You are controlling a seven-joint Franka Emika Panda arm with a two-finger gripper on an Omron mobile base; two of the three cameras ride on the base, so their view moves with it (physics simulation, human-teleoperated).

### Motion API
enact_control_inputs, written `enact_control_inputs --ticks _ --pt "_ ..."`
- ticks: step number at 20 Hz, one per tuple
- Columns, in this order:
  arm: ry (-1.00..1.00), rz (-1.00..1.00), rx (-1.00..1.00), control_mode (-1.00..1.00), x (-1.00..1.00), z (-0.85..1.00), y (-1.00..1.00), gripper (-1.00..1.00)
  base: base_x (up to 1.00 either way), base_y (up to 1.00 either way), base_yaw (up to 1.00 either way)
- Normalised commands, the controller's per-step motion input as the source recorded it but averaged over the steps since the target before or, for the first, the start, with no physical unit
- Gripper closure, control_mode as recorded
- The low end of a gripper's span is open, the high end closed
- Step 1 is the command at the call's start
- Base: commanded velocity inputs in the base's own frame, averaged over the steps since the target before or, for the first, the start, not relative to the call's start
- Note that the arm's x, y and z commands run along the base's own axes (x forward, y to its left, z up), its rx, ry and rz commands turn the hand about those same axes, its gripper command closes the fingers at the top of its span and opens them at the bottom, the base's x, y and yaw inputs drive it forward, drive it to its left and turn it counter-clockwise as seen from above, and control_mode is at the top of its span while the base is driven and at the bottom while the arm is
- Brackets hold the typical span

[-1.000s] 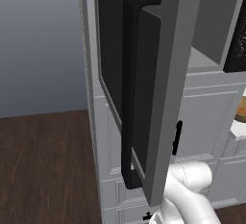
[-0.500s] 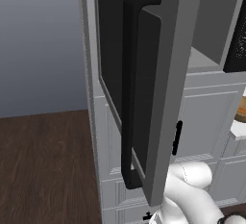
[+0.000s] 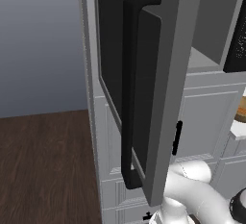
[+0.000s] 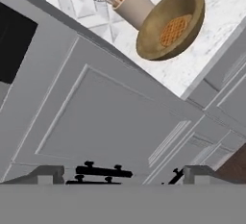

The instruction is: Open the microwave, place the bowl with waffle inside the microwave, then close the microwave door and turn it on.

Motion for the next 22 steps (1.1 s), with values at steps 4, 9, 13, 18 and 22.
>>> enact_control_inputs --ticks 4,9,13,18,22 --pt "0.09 -0.13 0.1 -1.0 0.46 -0.38 -0.36 -1.0 0.0 0.0 0.0" --pt "0.11 -0.07 0.07 -1.0 0.32 -0.08 -0.47 -1.0 0.0 0.0 0.0" --pt "0.07 -0.06 0.02 -1.0 0.26 -0.21 -0.5 -1.0 0.0 0.0 0.0" --pt "0.06 -0.03 0.03 -1.0 0.35 -0.28 -0.21 -1.0 0.0 0.0 0.0" --pt "0.03 -0.02 0.08 -1.0 0.42 -0.2 -0.05 -1.0 0.0 0.0 0.0"
